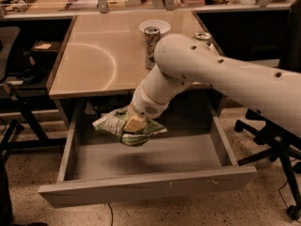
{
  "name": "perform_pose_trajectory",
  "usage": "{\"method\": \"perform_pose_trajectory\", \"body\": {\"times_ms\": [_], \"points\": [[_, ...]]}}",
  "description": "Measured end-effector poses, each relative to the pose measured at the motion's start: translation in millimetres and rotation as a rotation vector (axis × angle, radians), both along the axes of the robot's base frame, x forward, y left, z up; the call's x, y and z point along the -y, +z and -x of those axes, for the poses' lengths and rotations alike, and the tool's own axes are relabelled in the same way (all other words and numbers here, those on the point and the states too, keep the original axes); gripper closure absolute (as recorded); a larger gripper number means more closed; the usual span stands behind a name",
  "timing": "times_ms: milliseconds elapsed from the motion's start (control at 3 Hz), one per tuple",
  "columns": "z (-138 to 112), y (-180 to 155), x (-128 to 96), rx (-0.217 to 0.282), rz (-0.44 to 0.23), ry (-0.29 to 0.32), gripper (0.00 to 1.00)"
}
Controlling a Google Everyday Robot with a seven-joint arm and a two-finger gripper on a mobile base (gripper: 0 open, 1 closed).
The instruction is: Place green jalapeno chip bag into top drawer
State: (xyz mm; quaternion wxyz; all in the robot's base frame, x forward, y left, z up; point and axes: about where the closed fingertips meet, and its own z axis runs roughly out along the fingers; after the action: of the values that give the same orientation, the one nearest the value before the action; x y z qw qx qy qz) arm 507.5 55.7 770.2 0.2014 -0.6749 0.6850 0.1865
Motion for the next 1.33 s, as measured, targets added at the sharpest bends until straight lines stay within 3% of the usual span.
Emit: {"method": "perform_pose_trajectory", "body": {"times_ms": [1000,1333], "points": [[-24,-102,-10,-0.062,-0.026,-0.002,1.0],[-24,-107,-11,-0.069,-0.028,-0.002,0.85]]}}
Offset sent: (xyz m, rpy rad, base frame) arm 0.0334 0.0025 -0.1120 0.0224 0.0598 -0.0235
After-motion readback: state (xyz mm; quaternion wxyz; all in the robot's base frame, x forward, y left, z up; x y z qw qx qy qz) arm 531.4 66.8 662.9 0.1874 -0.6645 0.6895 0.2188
